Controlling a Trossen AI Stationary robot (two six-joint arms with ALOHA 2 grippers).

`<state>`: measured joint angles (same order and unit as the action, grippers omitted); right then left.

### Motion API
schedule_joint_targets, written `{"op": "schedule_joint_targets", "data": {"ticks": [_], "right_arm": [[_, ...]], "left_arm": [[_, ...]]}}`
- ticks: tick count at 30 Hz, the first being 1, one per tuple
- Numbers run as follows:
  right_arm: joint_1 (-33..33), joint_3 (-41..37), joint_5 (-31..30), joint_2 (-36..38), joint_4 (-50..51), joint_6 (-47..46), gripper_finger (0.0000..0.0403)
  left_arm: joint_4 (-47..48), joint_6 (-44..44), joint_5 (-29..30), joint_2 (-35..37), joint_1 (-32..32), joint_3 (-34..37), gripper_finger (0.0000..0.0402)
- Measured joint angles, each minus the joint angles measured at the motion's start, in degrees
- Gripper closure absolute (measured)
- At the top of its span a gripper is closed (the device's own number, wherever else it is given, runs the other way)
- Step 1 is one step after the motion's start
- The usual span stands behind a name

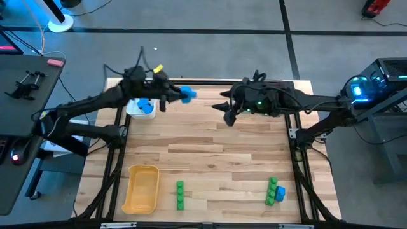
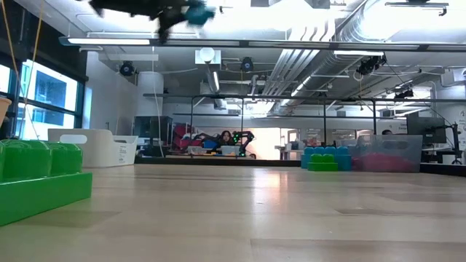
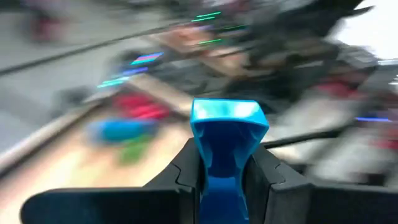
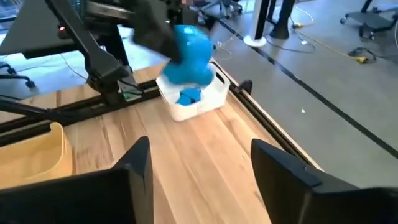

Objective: Sort blocks
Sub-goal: Put the blue game piece into the white bin

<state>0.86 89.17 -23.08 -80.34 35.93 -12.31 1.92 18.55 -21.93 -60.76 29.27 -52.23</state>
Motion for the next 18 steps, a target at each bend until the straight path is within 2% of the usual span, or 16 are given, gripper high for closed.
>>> {"op": "schedule_joint_targets", "data": {"ticks": [2,5,7,11,14,18], "right_arm": [[-0.1,0.0,-0.6,1.1,2.6,-2.1,0.0225],[-0.1,0.0,-2.3,1.6,6.8,-4.5,0.0226],[-0.1,0.0,-3.4,1.6,9.2,-4.7,0.0226],[-1.1,0.0,-3.7,1.3,10.2,-4.8,0.0226],[-2.5,0.0,-3.6,1.1,10.2,-6.0,0.0226],[-4.1,0.0,-3.3,1.0,10.2,-7.6,0.0226]], "left_arm": [[12.0,-4.6,12.5,3.8,2.3,0.0,0.0354],[29.0,-7.5,36.3,7.2,4.1,0.0,0.0354],[37.8,-5.6,47.0,7.8,5.3,0.0,0.0352],[48.3,3.7,56.0,6.0,8.5,0.0,0.0341],[49.0,6.5,57.0,2.5,11.1,0.0,0.033],[46.1,5.1,57.0,-1.9,13.5,0.0,0.0302]]}}
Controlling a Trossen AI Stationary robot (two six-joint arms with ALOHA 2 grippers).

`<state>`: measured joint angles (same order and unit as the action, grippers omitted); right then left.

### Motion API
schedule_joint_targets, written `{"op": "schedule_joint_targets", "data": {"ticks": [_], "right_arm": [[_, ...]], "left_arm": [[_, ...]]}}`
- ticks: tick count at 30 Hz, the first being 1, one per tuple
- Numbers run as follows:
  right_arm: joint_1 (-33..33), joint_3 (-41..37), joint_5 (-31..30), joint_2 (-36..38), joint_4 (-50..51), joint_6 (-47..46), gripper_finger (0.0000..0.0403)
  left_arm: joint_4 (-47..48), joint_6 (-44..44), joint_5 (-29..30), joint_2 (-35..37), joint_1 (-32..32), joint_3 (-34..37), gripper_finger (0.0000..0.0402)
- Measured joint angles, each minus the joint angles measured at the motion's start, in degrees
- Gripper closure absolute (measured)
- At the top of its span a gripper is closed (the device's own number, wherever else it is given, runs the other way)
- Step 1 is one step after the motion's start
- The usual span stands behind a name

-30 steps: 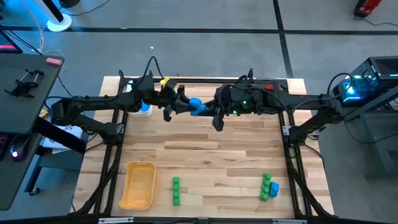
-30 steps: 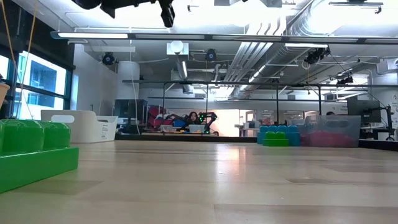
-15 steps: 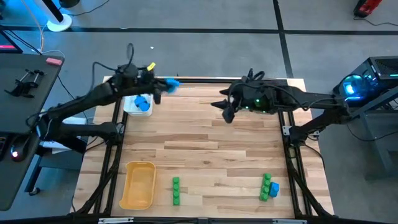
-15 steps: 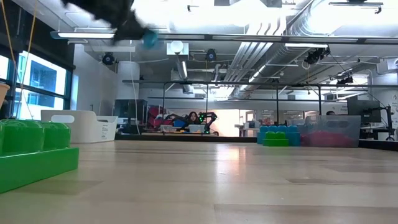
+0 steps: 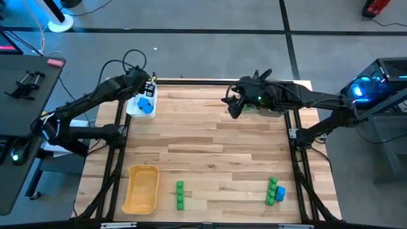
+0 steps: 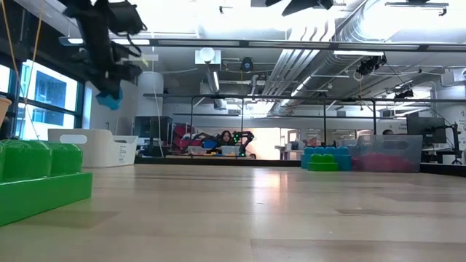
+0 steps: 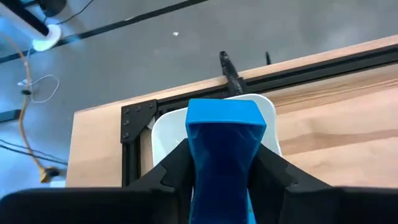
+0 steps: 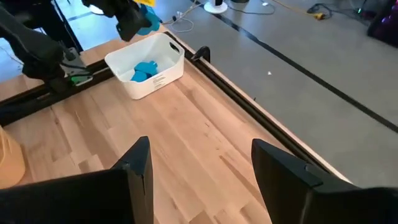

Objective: Sort blocks
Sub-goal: Put the blue game piece into the white bin

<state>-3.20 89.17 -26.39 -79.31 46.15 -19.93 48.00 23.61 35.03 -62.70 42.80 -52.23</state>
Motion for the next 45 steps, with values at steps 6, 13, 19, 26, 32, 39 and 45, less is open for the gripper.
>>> {"op": "schedule_joint_targets", "data": {"ticks": [6,13,19,26,32,39,45], "right_arm": [[-0.3,0.0,2.5,0.0,0.0,-0.2,0.0226],[0.0,0.0,5.5,0.0,0.9,-1.0,0.0226],[1.9,0.0,10.2,-0.2,10.2,-6.2,0.0226],[10.3,-7.7,13.8,0.2,25.3,-20.8,0.0226],[24.3,-28.4,28.1,4.7,16.3,-49.8,0.0226],[42.7,-39.0,38.7,5.5,-0.5,-82.5,0.0226],[52.3,-37.0,34.3,5.6,0.4,-102.1,0.0226]], "left_arm": [[-3.8,-1.7,-0.9,-3.1,1.2,0.0,0.0236],[-4.4,-2.8,-2.4,-3.1,1.2,0.0,0.0176],[-9.6,-1.3,-27.4,-2.4,-0.6,0.0,0.0159],[-30.5,-3.6,-41.3,-2.6,-12.6,0.0,0.0158],[-39.9,0.6,-41.0,-5.6,-18.6,0.0,0.0158],[-44.9,2.7,-44.3,-9.4,-19.6,0.0,0.0158],[-46.6,2.8,-46.6,-10.8,-19.1,0.0,0.0158]]}}
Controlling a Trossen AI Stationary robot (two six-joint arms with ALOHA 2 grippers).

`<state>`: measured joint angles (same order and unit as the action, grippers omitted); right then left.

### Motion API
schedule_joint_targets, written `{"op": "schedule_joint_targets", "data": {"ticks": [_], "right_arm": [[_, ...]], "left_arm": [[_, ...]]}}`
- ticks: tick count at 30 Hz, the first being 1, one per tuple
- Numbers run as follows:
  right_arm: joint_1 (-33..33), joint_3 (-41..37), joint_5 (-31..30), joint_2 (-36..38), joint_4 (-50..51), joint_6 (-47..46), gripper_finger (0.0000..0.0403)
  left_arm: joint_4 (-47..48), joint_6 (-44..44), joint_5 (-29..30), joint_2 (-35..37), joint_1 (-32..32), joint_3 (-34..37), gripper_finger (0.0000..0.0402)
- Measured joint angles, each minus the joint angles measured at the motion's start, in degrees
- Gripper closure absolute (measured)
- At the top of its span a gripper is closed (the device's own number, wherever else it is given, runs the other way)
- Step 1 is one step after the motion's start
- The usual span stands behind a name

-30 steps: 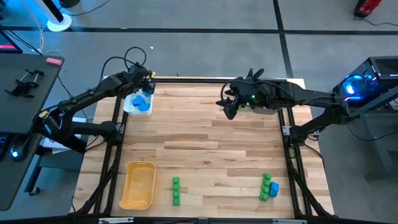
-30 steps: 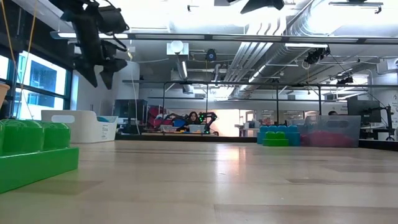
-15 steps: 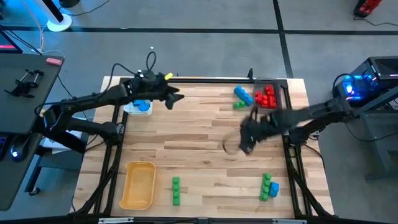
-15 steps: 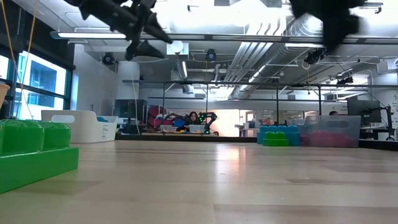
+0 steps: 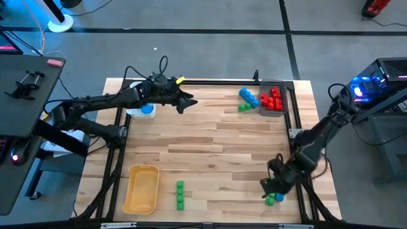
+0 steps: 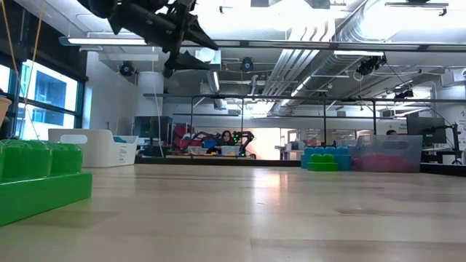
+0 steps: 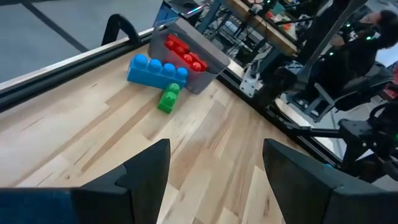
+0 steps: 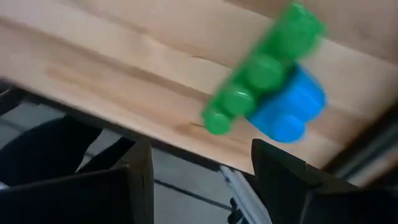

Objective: Sort blocks
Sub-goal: Put the blue game piece into the white bin

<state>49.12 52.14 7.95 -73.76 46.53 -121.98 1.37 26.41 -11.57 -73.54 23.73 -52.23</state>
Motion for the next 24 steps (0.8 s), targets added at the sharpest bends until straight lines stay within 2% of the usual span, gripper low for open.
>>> {"op": "schedule_joint_targets", "data": {"ticks": [3,5,11,20,24], "right_arm": [[4.0,-0.6,-0.1,-0.1,1.3,-8.1,0.0226],[5.5,-1.3,1.9,-0.1,2.6,-8.8,0.0226],[7.0,-2.9,2.1,-0.1,7.2,-8.6,0.0226],[6.4,-11.0,3.2,-0.2,-8.3,-9.0,0.0226],[6.4,-13.4,6.0,-0.2,-9.3,-9.4,0.0226]], "left_arm": [[0.0,0.0,0.0,0.0,0.3,0.0,0.0158],[0.0,0.0,0.0,0.0,0.5,0.0,0.0158],[0.0,0.0,0.0,0.0,0.8,0.0,0.0158],[0.0,0.5,0.0,0.0,0.8,0.0,0.0158],[0.0,1.3,0.0,0.0,0.8,0.0,0.0158]]}}
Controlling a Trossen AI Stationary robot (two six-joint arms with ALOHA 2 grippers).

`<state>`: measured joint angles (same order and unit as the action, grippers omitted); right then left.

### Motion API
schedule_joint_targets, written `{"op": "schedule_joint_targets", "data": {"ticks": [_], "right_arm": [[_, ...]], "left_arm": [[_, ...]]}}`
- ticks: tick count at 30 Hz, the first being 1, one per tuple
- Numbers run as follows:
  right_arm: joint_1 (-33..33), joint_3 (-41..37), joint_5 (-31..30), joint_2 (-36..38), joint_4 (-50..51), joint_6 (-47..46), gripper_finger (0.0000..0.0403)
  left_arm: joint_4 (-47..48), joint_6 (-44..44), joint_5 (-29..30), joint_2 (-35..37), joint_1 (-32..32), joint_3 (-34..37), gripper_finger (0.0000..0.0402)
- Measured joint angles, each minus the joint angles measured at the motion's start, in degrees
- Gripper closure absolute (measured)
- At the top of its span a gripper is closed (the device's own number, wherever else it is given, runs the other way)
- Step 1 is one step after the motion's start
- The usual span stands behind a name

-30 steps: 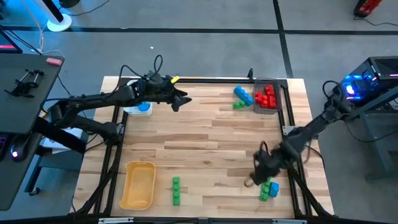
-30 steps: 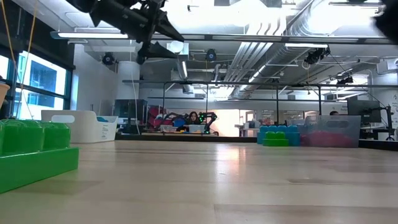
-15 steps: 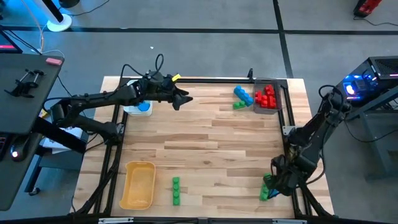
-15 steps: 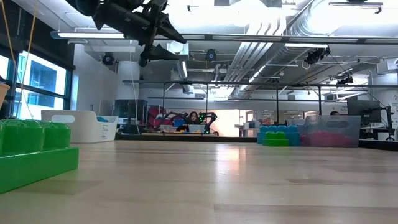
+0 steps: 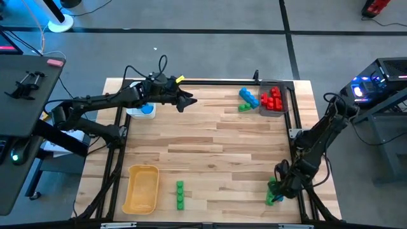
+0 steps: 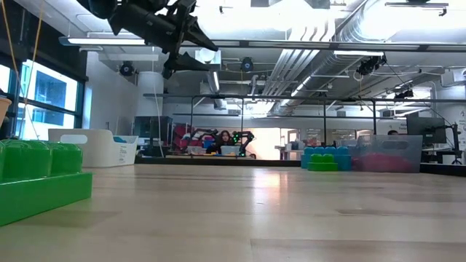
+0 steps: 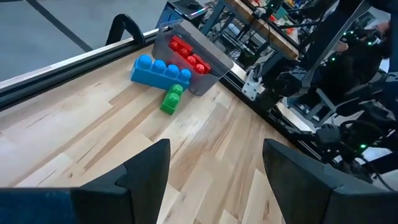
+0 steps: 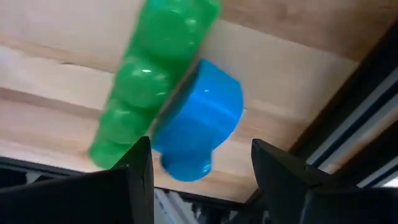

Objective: Sort blocks
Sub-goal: Put the blue game piece into the white bin

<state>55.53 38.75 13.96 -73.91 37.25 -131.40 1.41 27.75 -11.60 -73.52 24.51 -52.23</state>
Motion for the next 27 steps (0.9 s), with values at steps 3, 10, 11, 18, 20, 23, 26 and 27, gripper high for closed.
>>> {"op": "schedule_joint_targets", "data": {"ticks": [3,10,11,18,20,23,26,27], "right_arm": [[0.0,-1.0,0.0,0.0,0.0,-0.1,0.0226],[-0.4,-3.3,0.0,0.0,0.3,2.0,0.0226],[-0.4,-3.6,0.0,0.0,0.4,3.2,0.0226],[-0.4,-4.0,1.1,0.0,-3.8,2.9,0.0226],[-0.3,-4.0,1.7,0.0,-5.2,2.9,0.0226],[-0.2,-4.0,2.3,0.0,-6.3,2.9,0.0226],[-0.2,-4.0,2.8,0.0,-7.2,3.1,0.0226],[-0.2,-4.0,2.8,0.0,-7.4,3.9,0.0226]], "left_arm": [[0.0,0.1,0.0,0.0,0.0,0.0,0.0158],[0.0,0.2,0.0,0.0,0.0,0.0,0.0158],[0.0,0.2,0.0,0.0,0.0,0.0,0.0158],[0.0,0.7,0.0,0.0,-0.1,0.0,0.0158],[0.0,0.7,0.0,0.0,-0.2,0.0,0.0158],[0.0,0.7,0.0,0.0,-0.2,0.0,0.0158],[0.0,0.7,0.0,0.0,-0.2,0.0,0.0158],[0.0,0.7,0.0,0.0,-0.2,0.0,0.0158]]}}
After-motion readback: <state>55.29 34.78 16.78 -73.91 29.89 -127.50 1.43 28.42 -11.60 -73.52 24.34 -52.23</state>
